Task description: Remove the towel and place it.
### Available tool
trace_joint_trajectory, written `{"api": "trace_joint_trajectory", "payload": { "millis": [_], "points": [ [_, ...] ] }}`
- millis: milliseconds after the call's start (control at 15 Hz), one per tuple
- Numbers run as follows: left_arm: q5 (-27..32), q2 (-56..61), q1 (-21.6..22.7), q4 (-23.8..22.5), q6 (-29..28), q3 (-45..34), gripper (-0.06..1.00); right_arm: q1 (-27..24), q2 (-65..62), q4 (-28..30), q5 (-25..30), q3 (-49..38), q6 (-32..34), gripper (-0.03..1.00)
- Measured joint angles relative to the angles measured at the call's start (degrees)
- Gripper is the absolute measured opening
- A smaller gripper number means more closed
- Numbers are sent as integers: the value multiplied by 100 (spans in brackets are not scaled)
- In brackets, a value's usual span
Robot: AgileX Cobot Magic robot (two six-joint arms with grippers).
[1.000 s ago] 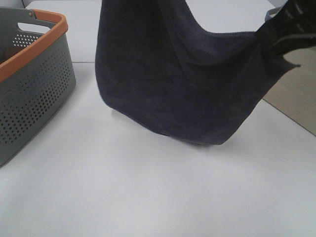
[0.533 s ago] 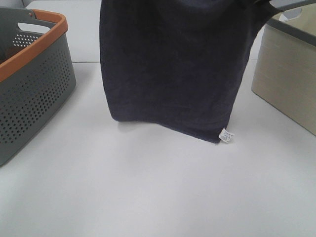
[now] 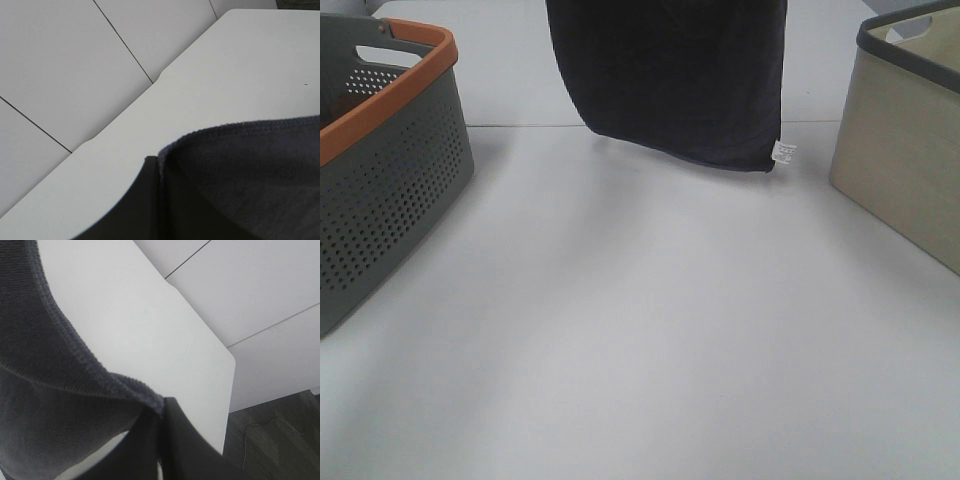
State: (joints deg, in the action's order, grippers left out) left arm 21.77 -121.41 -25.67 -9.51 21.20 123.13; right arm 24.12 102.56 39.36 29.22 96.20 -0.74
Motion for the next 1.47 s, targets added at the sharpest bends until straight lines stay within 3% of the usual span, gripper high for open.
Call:
{"api": "trace_joint_trajectory", "payload": {
  "millis": [267, 533, 667, 733, 800, 1000, 1067, 1267, 1467],
  "points": [
    [-487, -561, 46, -143, -40, 0, 0, -716, 561, -596, -877, 132, 74, 0],
    [178, -682, 46, -103, -46, 0, 0, -751, 756, -1610, -659, 132, 29, 0],
    [1186, -676, 46, 115, 6, 0, 0, -751, 756, -2618, 160, 132, -269, 0],
    [2257, -676, 46, 487, 275, 0, 0, -751, 756, -3661, 1341, 132, -779, 0],
    [2561, -676, 46, 584, 378, 0, 0, -751, 756, -4016, 1874, 132, -963, 0],
    [4314, -676, 46, 1117, 934, 0, 0, -751, 756, -4360, 3260, 132, -1238, 0],
    [4647, -676, 46, 1312, 1157, 0, 0, -751, 756, -4377, 3655, 138, -1358, 0],
    [4733, -647, 46, 1770, 1352, -338, 0, -751, 756, -4332, 4016, 97, -1633, 0],
    [4727, -521, 34, 1793, 1381, -1324, 0, -745, 825, -4314, 4022, -510, -1770, 0]
  ]
}}
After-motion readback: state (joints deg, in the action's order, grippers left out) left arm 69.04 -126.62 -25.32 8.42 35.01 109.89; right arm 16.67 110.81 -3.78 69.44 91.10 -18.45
